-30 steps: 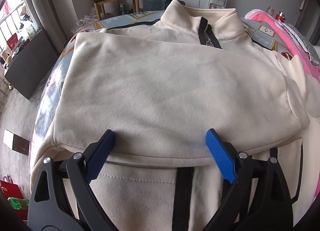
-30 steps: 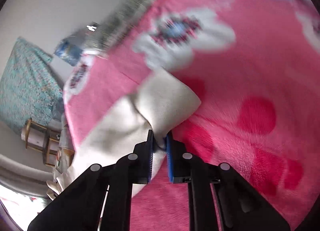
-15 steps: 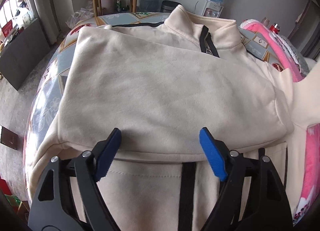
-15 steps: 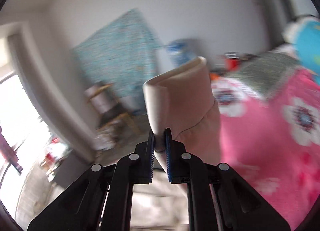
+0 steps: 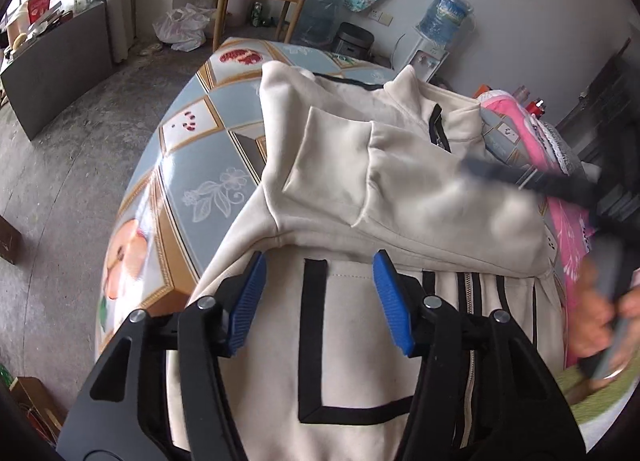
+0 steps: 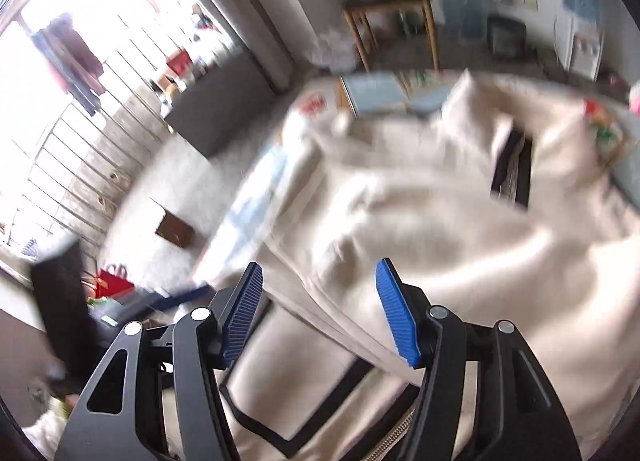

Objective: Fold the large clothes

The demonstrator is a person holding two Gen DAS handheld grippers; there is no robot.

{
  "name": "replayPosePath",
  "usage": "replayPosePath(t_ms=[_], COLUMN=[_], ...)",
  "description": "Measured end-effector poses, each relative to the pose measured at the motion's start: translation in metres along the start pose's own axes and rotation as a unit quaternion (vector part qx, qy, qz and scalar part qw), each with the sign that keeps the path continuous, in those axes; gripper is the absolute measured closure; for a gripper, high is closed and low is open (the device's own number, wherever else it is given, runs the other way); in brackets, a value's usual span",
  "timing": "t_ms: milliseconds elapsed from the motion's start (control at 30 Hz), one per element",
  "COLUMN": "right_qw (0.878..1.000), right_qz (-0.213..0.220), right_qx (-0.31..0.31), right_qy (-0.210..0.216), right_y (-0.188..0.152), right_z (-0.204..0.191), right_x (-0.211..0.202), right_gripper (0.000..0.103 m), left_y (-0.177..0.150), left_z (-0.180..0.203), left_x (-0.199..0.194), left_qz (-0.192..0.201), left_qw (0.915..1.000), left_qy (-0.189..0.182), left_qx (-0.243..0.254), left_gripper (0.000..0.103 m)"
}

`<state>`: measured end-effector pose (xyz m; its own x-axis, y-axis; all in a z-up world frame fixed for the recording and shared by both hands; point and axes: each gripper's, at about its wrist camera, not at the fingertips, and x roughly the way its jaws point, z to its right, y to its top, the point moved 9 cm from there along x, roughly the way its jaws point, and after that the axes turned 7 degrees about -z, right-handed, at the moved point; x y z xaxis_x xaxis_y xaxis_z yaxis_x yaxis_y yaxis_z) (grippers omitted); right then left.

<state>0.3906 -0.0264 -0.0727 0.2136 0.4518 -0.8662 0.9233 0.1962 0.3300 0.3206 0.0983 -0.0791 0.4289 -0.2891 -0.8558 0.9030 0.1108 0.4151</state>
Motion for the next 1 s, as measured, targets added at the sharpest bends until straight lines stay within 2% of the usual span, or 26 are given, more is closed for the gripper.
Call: replayPosePath(t_ms=[67,133,233,367,467,533,667,933,967,1000], right_qw=[0.999,0.997,0.991,0.971,0.952,0.945,0.943,0.947,0.947,0.947], right_qz=[0.005,0.035,0.087,0.138,0.148,0.144,0.135,0.119,0.116,0.113], right_qx=[0.029,0.064,0.106,0.186,0.258,0.283,0.290,0.285,0.285,0.285], right_qy=[0.015,0.032,-0.002,-0.053,-0.069,-0.083,-0.092,-0.090,-0.094,-0.096], right_y=[-0.013,-0.022,-0.031,-0.042,-0.065,-0.077,-0.089,-0.092,-0.090,-0.088], right_z=[0.021,0.048,0.107,0.201,0.268,0.299,0.319,0.324,0.323,0.325], right_x=[-0.003,-0.027,-0.079,-0.143,-0.163,-0.168,-0.151,-0.138,-0.137,-0.134], right_gripper=[0.045,0.045,0.045,0.045,0.045,0.045,0.045,0.045,0.045,0.045], left_y=[0.005,0.014,0.034,0.064,0.076,0.080,0.085,0.098,0.099,0.099], left_z=[0.002,0.007,0.014,0.015,0.011,0.009,0.006,0.002,0.001,0.001], left_x=[-0.003,-0.001,0.012,0.045,0.072,0.085,0.092,0.094,0.095,0.096], left_qz=[0.007,0.014,0.013,0.001,-0.022,-0.031,-0.033,-0.028,-0.027,-0.024], left_qw=[0.9999,0.9997,0.9998,0.9995,0.9976,0.9952,0.9928,0.9943,0.9943,0.9935], left_qy=[-0.007,-0.017,-0.013,0.029,0.063,0.087,0.109,0.100,0.100,0.108], left_qx=[0.006,0.010,0.011,0.010,0.018,0.030,0.039,0.025,0.024,0.027], left_gripper=[0.051,0.051,0.059,0.067,0.067,0.067,0.067,0.067,0.074,0.094])
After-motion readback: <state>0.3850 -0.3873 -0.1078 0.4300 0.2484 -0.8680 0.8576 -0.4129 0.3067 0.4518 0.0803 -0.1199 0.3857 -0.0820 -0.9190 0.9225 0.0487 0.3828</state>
